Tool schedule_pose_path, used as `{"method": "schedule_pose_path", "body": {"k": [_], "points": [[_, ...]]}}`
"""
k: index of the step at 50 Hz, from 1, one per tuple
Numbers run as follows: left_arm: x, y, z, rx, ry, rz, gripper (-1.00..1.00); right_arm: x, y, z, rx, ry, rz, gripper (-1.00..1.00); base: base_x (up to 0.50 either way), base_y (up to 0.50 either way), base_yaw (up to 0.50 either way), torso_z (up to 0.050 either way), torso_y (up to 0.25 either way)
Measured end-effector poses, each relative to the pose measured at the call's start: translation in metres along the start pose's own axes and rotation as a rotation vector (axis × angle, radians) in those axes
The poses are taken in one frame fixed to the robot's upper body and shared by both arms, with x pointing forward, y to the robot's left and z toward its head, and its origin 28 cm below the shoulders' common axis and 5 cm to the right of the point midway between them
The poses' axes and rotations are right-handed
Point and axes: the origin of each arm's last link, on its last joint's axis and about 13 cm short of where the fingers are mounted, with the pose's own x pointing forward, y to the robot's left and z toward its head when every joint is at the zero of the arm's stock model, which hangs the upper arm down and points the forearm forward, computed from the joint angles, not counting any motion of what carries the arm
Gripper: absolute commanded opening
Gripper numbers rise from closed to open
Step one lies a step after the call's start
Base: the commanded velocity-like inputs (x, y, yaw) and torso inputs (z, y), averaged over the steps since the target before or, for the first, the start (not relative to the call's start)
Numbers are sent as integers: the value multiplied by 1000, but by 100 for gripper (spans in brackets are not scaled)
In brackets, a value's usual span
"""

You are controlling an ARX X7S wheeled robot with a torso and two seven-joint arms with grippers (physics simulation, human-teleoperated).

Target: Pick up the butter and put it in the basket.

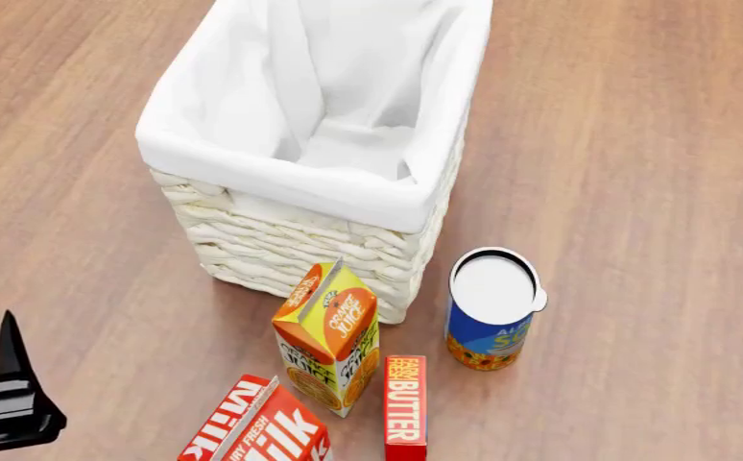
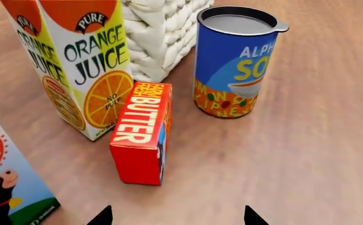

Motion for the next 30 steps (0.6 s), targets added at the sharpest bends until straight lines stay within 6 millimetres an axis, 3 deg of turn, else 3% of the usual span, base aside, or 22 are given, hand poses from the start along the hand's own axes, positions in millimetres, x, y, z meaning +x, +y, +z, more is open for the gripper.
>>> {"method": "schedule_pose_path", "body": {"k": [30], "points": [[-5, -2, 5, -9, -6, 0, 100, 18, -1, 14, -55, 8, 26, 100, 0, 0, 0, 0, 0]]}}
